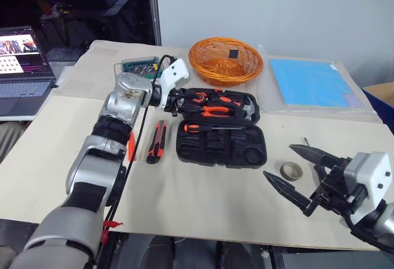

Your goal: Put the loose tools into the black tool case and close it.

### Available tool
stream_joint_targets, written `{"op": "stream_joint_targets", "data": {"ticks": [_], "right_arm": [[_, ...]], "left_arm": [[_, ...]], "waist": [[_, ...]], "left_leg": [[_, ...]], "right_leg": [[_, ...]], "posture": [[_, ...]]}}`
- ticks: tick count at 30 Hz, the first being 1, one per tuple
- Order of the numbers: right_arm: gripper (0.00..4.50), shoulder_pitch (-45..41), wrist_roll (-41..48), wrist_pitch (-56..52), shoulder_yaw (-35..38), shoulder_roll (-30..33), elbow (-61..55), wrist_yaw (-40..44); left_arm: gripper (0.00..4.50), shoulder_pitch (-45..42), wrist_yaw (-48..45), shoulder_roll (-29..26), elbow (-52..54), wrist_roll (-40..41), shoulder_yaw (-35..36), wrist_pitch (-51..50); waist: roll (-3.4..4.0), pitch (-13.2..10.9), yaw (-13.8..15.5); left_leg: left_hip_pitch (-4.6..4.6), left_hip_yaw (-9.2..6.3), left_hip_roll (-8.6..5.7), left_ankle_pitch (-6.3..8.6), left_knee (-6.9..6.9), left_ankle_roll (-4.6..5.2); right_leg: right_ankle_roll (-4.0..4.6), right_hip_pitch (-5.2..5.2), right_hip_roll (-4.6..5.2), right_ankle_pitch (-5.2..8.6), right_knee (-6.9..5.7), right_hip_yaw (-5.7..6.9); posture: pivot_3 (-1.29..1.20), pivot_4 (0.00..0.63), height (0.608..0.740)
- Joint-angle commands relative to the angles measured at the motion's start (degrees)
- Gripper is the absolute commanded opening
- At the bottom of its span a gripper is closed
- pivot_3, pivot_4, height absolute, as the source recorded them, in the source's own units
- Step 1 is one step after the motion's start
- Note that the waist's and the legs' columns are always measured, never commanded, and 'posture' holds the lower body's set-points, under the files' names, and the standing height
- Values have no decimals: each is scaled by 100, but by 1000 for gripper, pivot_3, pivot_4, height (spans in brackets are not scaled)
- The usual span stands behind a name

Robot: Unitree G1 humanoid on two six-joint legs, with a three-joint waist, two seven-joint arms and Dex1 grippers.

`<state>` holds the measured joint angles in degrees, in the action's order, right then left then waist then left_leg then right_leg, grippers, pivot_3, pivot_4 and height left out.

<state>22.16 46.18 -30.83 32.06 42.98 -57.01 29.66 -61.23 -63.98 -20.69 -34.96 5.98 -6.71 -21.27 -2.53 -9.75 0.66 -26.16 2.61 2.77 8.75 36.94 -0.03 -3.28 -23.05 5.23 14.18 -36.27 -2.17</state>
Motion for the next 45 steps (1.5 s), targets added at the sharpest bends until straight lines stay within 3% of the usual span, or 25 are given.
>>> {"op": "stream_joint_targets", "data": {"ticks": [1, 4, 5, 9, 13, 17, 23, 25, 27, 30, 32, 37, 40, 45], "right_arm": [[4500, -115, -41, 70, -24, -6, -13, -87], [4500, -139, -108, 47, -101, -14, -15, -115], [4500, -136, -120, 44, -116, -18, -18, -125], [4500, -109, -194, 10, -166, 13, -65, -161], [4500, -30, -314, -34, -219, 8, -156, -249], [4500, -12, -288, -130, -225, 28, -109, -349], [4500, -23, -665, -604, -406, -165, -15, -1115], [4500, 1, -715, -1211, -279, -14, -102, -1489], [4500, 103, -144, -1606, 101, 158, 43, -1292], [4500, -289, 495, -2263, 505, 357, 748, -1375], [4500, -196, 537, -2439, 789, 585, 904, -1122], [4500, -570, 27, -3132, 501, 1209, 1635, -1432], [4500, -1080, -286, -3462, -106, 1528, 2314, -1476], [4500, -2157, -472, -3808, -998, 1501, 3403, -1319]], "left_arm": [[1389, 565, 1203, 634, 733, 112, 202, -270], [260, 968, 2069, 1112, 704, -95, 144, -152], [70, 1051, 2241, 1181, 626, -223, 47, -3], [70, 1194, 2575, 1250, 113, -636, -357, -95], [70, 1457, 2319, 884, -47, -1302, -1167, -69], [70, 1553, 2246, 669, 177, -1380, -1296, -39], [70, 1973, 2057, 815, 1625, 40, -40, 432], [70, 2296, 1649, 646, 2421, 515, 113, 149], [70, 2582, 1256, 407, 3400, 1156, 190, -641], [725, 2897, 757, -176, 4558, 2116, 485, -1519], [1429, 3064, 731, -423, 5167, 2525, 483, -2020], [3215, 3210, 516, -1079, 6011, 3454, 662, -2873], [4285, 3195, 315, -1359, 6289, 3933, 674, -3139], [4285, 3125, 314, -1430, 6314, 4059, 507, -3044]], "waist": [[-1, -1, 17], [-2, -1, 20], [-2, -1, 15], [0, 1, -28], [6, 29, -40], [7, 108, -126], [18, 123, -162], [19, 119, -137], [20, 119, -118], [19, 119, -122], [27, 121, -111], [29, 120, -98], [28, 120, -92], [27, 118, -120]], "left_leg": [[-1, -5, -2, -1, 3, 0], [-4, -10, -6, -2, 14, 2], [-3, -11, -7, -2, 17, 2], [0, -10, -6, -3, 18, 2], [13, -10, -6, -2, 16, 2], [92, 4, -1, 4, -13, -1], [102, 15, 13, 4, -17, -2], [92, 16, 12, 4, -17, -2], [81, 18, 9, 4, -17, -2], [79, 17, 8, 4, -17, -1], [82, 18, 6, 4, -17, -1], [89, 16, 8, 4, -17, -1], [90, 19, 5, 4, -16, -1], [89, 21, 4, 3, -16, 0]], "right_leg": [[-1, 1, -1, 0, -2, 0], [-4, 3, -2, -2, -5, 0], [-6, 6, -1, -4, -6, -1], [-5, 2, -6, -6, -8, -7], [-2, 9, -8, -3, -16, -8], [9, 84, -5, 6, 14, -10], [48, 77, -3, 26, 10, -10], [60, 70, -1, 19, 10, -10], [57, 64, 2, 20, 11, -14], [43, 71, 2, 20, 16, -17], [52, 74, 4, 24, 17, -20], [54, 74, 0, 27, 16, -18], [42, 77, 2, 35, 24, -19], [42, 74, 1, 35, 24, -23]], "posture": [[0, 150, 740], [0, 150, 740], [0, 150, 740], [0, 150, 740], [0, 150, 740], [0, 150, 740], [0, 150, 740], [0, 150, 740], [0, 150, 740], [0, 150, 740], [0, 150, 740], [0, 150, 740], [0, 150, 740], [0, 150, 740]]}}
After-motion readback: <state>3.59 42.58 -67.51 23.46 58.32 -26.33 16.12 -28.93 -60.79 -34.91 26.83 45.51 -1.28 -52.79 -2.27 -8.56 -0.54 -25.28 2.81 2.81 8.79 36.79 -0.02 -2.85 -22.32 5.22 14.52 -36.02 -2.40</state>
